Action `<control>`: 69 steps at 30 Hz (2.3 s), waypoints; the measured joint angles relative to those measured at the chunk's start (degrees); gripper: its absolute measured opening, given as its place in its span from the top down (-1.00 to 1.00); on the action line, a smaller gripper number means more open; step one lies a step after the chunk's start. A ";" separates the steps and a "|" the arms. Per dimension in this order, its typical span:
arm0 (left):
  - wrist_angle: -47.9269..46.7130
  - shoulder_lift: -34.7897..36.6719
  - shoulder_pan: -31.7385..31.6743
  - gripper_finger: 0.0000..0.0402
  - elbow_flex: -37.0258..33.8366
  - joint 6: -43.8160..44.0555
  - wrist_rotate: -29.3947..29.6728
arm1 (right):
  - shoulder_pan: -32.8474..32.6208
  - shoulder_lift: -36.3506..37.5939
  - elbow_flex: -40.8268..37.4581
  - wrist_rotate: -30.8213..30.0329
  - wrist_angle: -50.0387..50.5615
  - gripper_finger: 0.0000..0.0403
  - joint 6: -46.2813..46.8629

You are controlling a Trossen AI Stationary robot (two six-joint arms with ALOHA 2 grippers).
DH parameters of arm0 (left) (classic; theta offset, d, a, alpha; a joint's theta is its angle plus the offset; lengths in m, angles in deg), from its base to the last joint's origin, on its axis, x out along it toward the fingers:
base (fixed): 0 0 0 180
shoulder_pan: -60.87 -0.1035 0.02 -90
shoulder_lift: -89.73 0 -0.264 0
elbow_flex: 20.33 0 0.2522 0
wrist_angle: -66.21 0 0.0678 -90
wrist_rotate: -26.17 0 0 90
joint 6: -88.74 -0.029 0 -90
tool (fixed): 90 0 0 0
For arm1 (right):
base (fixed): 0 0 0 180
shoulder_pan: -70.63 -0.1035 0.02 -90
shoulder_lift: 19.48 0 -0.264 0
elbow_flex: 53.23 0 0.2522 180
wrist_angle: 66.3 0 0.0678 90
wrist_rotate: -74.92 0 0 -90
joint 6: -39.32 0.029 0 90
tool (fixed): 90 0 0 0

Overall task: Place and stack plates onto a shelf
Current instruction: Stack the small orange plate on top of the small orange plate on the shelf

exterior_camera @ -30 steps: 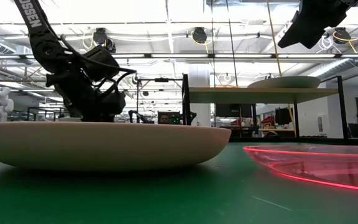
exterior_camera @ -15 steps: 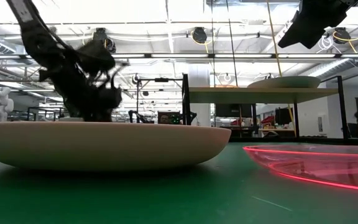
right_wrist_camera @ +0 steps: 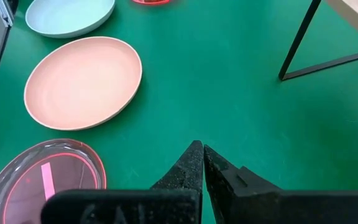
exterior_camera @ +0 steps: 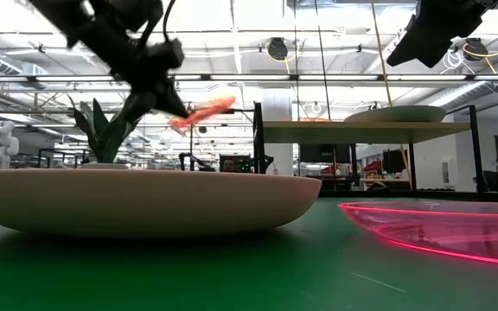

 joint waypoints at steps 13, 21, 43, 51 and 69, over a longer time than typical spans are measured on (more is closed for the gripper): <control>-11.27 -0.03 0.37 0.98 16.08 -4.77 0.20 | -0.01 0.00 0.00 0.02 0.04 1.00 -0.85; -11.19 -1.18 1.07 0.98 21.45 -6.97 0.09 | -0.01 0.00 0.00 0.01 0.04 1.00 -0.87; -11.03 -30.52 4.25 0.99 47.93 -10.43 -1.03 | 0.00 0.00 0.00 5.04 0.04 1.00 -6.75; -10.96 -37.86 2.37 0.99 51.38 -10.96 -4.21 | -0.02 0.00 0.00 7.54 0.04 1.00 -6.70; -11.13 -41.45 -0.84 0.98 51.38 -8.17 -4.80 | -0.02 0.02 0.00 7.52 0.07 1.00 -6.37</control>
